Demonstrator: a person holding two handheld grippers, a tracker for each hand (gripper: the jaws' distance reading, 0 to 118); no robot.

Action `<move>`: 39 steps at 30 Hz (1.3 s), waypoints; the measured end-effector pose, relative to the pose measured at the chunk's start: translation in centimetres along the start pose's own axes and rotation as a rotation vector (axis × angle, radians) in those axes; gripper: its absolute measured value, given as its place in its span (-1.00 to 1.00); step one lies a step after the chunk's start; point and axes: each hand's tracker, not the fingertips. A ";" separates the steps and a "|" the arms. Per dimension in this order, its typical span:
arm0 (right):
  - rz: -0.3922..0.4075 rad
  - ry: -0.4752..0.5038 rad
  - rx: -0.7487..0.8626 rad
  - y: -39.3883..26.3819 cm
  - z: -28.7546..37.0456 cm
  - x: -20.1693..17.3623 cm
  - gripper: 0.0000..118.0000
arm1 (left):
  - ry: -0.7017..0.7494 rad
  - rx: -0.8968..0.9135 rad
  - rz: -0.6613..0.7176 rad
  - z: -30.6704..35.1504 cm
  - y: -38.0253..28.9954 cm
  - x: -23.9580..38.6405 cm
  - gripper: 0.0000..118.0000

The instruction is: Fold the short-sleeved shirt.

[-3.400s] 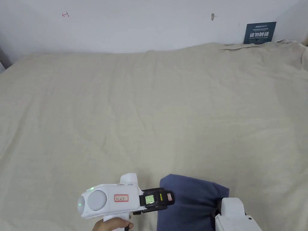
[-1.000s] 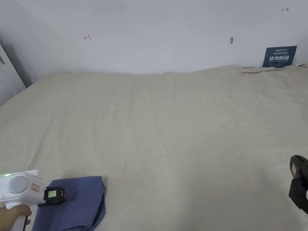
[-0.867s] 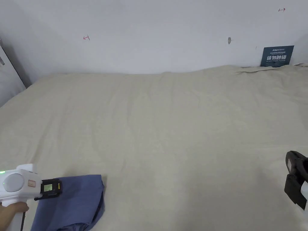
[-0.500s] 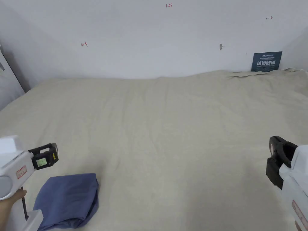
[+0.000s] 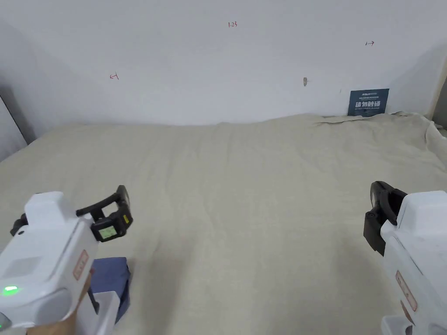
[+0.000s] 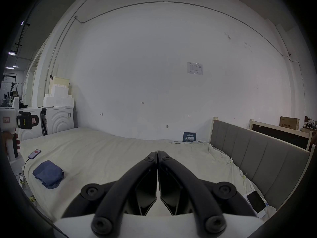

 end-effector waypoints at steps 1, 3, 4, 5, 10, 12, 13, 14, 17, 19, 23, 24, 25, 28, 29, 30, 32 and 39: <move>0.001 -0.002 0.002 0.0 0.0 0.0 -1.00 | 0.001 0.021 -0.002 0.3 -0.3 0.7 0.99; 0.001 -0.001 0.005 0.0 0.1 0.2 -1.00 | -0.005 0.032 -0.011 0.8 -0.9 2.2 0.96; 0.002 -0.004 0.007 0.0 0.2 0.2 -1.00 | -0.007 0.034 -0.009 1.2 -1.0 3.2 0.93; 0.004 -0.007 0.009 0.0 0.2 0.2 -1.00 | -0.012 0.043 -0.007 1.4 -1.3 3.8 0.89; -0.002 -0.023 0.013 0.0 0.4 0.4 -1.00 | -0.030 0.085 -0.038 2.7 -2.4 6.5 0.22; -0.004 -0.036 0.014 -0.2 0.5 0.4 -1.00 | -0.050 0.083 -0.049 3.0 -2.4 7.5 -0.28; -0.007 -0.041 0.014 -0.2 0.5 0.5 -1.00 | -0.060 0.072 -0.056 2.9 -2.4 7.8 -0.50; -0.013 -0.049 0.011 -0.3 0.5 0.5 -1.00 | -0.065 0.070 -0.058 2.9 -2.5 8.0 -0.65; -0.028 -0.068 0.015 -0.5 0.7 0.5 -1.00 | -0.093 0.080 -0.059 3.0 -2.8 8.6 -0.90; -0.028 -0.076 0.017 -0.6 0.8 0.4 -1.00 | -0.091 0.081 -0.064 2.9 -3.0 9.0 -0.94; -0.027 -0.084 0.016 -0.6 0.9 0.5 -1.00 | -0.100 0.075 -0.080 3.0 -3.4 9.5 -0.99; -0.028 -0.084 0.014 -0.6 0.9 0.6 -1.00 | -0.106 0.073 -0.083 3.0 -3.3 9.5 -0.99; -0.029 -0.084 0.015 -0.7 0.9 0.6 -1.00 | -0.109 0.070 -0.084 3.0 -3.4 9.6 -0.99; -0.032 -0.085 0.015 -0.6 0.9 0.6 -1.00 | -0.109 0.059 -0.087 2.9 -3.5 9.8 -0.99; -0.031 -0.085 0.015 -0.6 0.9 0.6 -1.00 | -0.110 0.058 -0.087 2.9 -3.5 9.8 -0.99; -0.029 -0.085 0.016 -0.6 0.9 0.6 -1.00 | -0.114 0.056 -0.086 2.9 -3.5 9.9 -0.99; -0.027 -0.085 0.014 -0.5 0.9 0.6 -1.00 | -0.116 0.056 -0.092 2.9 -3.6 9.9 -0.99; -0.027 -0.090 0.014 -0.5 0.9 0.6 -1.00 | -0.120 0.050 -0.109 2.8 -3.7 10.0 -0.99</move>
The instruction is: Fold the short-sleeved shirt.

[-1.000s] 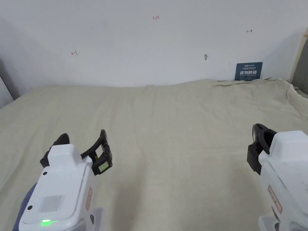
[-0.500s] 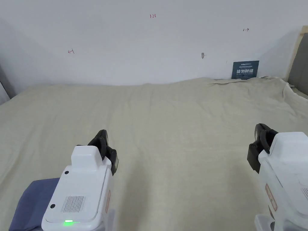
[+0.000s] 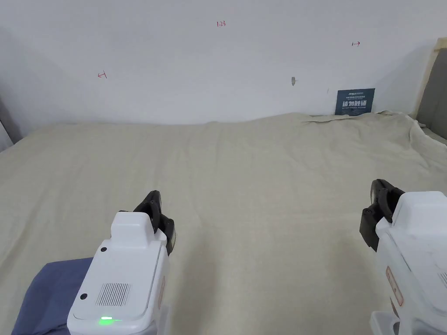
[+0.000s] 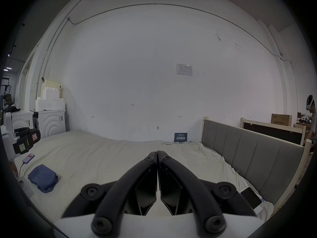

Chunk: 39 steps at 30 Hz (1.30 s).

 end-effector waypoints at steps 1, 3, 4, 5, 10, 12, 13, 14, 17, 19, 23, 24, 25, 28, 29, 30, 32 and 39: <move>-0.003 0.001 0.001 0.0 0.0 0.0 -1.00 | -0.001 0.000 -0.001 -0.1 0.0 0.0 -0.99; -0.002 0.002 0.002 0.0 0.0 0.0 -1.00 | -0.005 0.001 0.004 0.0 0.1 0.0 -0.99; 0.000 0.001 0.002 0.0 0.0 0.0 -1.00 | -0.005 0.001 0.005 0.0 0.1 0.0 -0.99; 0.001 0.002 0.001 0.0 0.0 -0.1 -1.00 | -0.003 0.003 0.003 0.0 0.1 -0.1 -0.99; 0.002 0.004 0.001 0.0 0.1 -0.2 -1.00 | 0.000 0.000 0.010 0.0 0.0 -0.2 -0.99; 0.001 0.006 0.000 0.0 0.1 -0.2 -1.00 | 0.006 -0.001 0.003 0.1 0.0 -0.2 -0.99; -0.001 0.005 0.000 0.0 0.1 -0.2 -1.00 | 0.007 -0.001 0.003 0.0 -0.1 -0.3 -0.99; 0.000 0.005 0.001 0.0 0.1 -0.2 -1.00 | 0.004 0.000 0.006 0.0 -0.1 -0.3 -0.99; -0.001 0.004 0.000 0.0 0.1 -0.2 -1.00 | 0.003 0.001 0.001 0.0 -0.1 -0.4 -0.99; -0.001 0.004 -0.001 0.0 0.1 -0.2 -1.00 | 0.002 0.000 0.000 0.0 -0.1 -0.4 -0.99; 0.003 0.004 0.000 0.1 0.1 -0.3 -1.00 | 0.001 -0.001 0.000 0.0 -0.1 -0.3 -0.99; 0.004 0.006 0.002 0.1 0.1 -0.3 -1.00 | 0.003 -0.001 0.000 0.0 -0.1 -0.3 -0.99; 0.007 0.006 0.002 0.2 0.1 -0.3 -1.00 | 0.003 -0.002 0.001 0.0 -0.2 -0.3 -0.99; 0.011 0.006 0.004 0.2 0.2 -0.3 -1.00 | 0.003 -0.008 0.007 0.0 -0.1 -0.3 -0.99; 0.010 0.006 0.004 0.2 0.2 -0.3 -1.00 | 0.002 -0.007 0.007 -0.1 -0.2 -0.4 -0.99; 0.008 0.005 0.004 0.2 0.2 -0.3 -1.00 | 0.002 -0.007 0.005 -0.1 -0.2 -0.3 -0.99; 0.008 0.004 0.004 0.2 0.2 -0.3 -1.00 | 0.001 -0.008 0.002 -0.1 -0.2 -0.3 -0.99; 0.009 0.003 0.004 0.2 0.2 -0.3 -1.00 | -0.002 -0.006 0.001 -0.1 -0.2 -0.2 -0.99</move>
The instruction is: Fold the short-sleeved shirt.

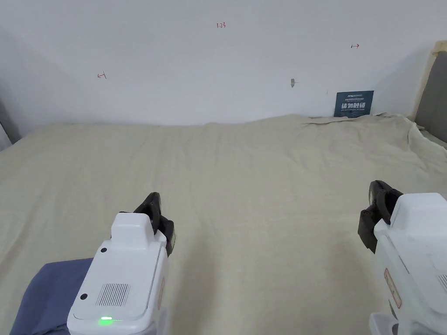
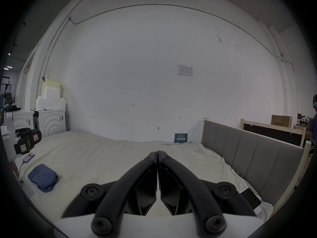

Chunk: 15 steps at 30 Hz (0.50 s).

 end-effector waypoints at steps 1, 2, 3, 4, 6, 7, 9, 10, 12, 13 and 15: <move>0.000 0.000 -0.001 0.0 0.0 0.0 -1.00 | -0.002 0.000 -0.003 0.0 0.0 0.0 -0.99; -0.001 0.000 -0.001 0.0 0.0 0.0 -1.00 | 0.000 0.000 -0.006 0.0 0.0 0.1 -0.99; -0.001 0.000 -0.001 0.0 0.0 0.0 -1.00 | 0.000 0.000 -0.007 0.0 0.0 0.1 -0.99; 0.000 0.001 -0.001 0.0 0.0 0.0 -1.00 | -0.001 0.000 -0.005 0.0 0.0 0.1 -0.99; 0.000 0.001 0.000 0.0 0.0 0.0 -1.00 | -0.002 -0.001 0.000 0.0 0.0 0.0 -0.99; -0.001 0.001 0.000 0.0 0.0 0.0 -1.00 | -0.002 -0.002 -0.002 0.0 0.0 0.0 -0.99; 0.001 0.001 0.000 0.1 0.1 0.0 -1.00 | -0.002 -0.004 -0.005 0.0 0.0 0.0 -0.99; 0.002 0.001 0.000 0.1 0.1 0.0 -1.00 | -0.003 -0.004 -0.003 0.0 0.0 -0.1 -0.99; 0.001 0.001 0.001 0.1 0.1 0.0 -1.00 | -0.001 -0.004 0.001 0.0 -0.1 -0.1 -0.99; 0.000 0.000 0.000 0.1 0.1 0.0 -1.00 | 0.001 -0.004 0.001 0.0 -0.1 -0.2 -0.99; -0.001 0.001 0.001 0.1 0.1 0.0 -1.00 | 0.003 -0.004 0.000 -0.1 -0.1 -0.2 -0.99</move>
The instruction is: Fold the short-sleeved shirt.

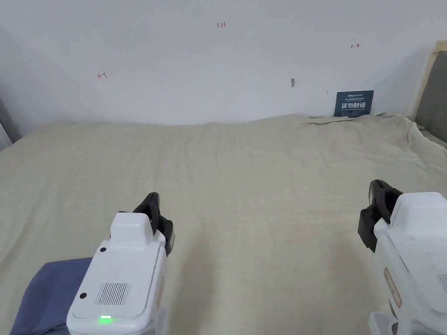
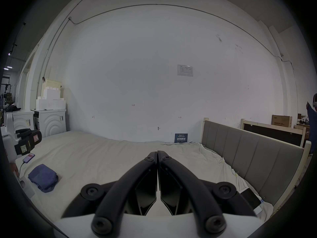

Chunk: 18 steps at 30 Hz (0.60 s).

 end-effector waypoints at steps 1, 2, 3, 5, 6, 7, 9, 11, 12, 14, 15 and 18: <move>0.001 -0.001 0.000 0.0 0.0 0.0 -1.00 | 0.000 -0.002 -0.001 0.0 0.0 0.0 -0.99; 0.001 0.001 0.000 0.0 0.0 0.0 -1.00 | 0.000 -0.003 -0.001 0.0 0.0 0.0 -0.99; 0.003 0.000 0.001 0.0 0.0 0.0 -1.00 | 0.001 -0.002 -0.001 0.0 0.0 0.0 -0.99; 0.004 -0.001 -0.001 -0.1 0.0 0.0 -1.00 | 0.004 0.000 -0.002 0.1 0.0 0.0 -0.99; 0.001 -0.001 -0.001 -0.1 0.0 0.0 -1.00 | 0.001 -0.002 -0.001 0.1 0.0 0.0 -0.99; 0.002 -0.002 -0.003 -0.1 -0.1 0.0 -1.00 | 0.000 -0.002 -0.001 0.0 -0.1 0.0 -0.98; 0.008 -0.008 -0.004 -0.1 0.0 0.0 -0.99 | -0.004 -0.009 0.000 0.0 -0.1 0.0 -0.91; 0.007 -0.008 -0.003 -0.1 0.1 0.1 -0.69 | -0.012 -0.028 0.005 -0.1 -0.1 -0.1 -0.64; 0.004 -0.011 -0.003 0.0 0.2 0.2 -0.18 | -0.009 -0.037 0.004 -0.2 -0.1 -0.1 -0.27; -0.006 0.000 -0.005 0.0 0.2 0.2 0.50 | -0.009 -0.046 0.003 -0.3 -0.2 -0.1 0.41; -0.007 -0.004 -0.001 0.0 0.2 0.2 0.68 | -0.008 -0.048 0.007 -0.3 -0.2 0.0 0.82; 0.001 -0.014 0.010 0.0 0.5 0.1 0.71 | -0.039 -0.031 0.017 -0.1 -0.2 0.0 1.00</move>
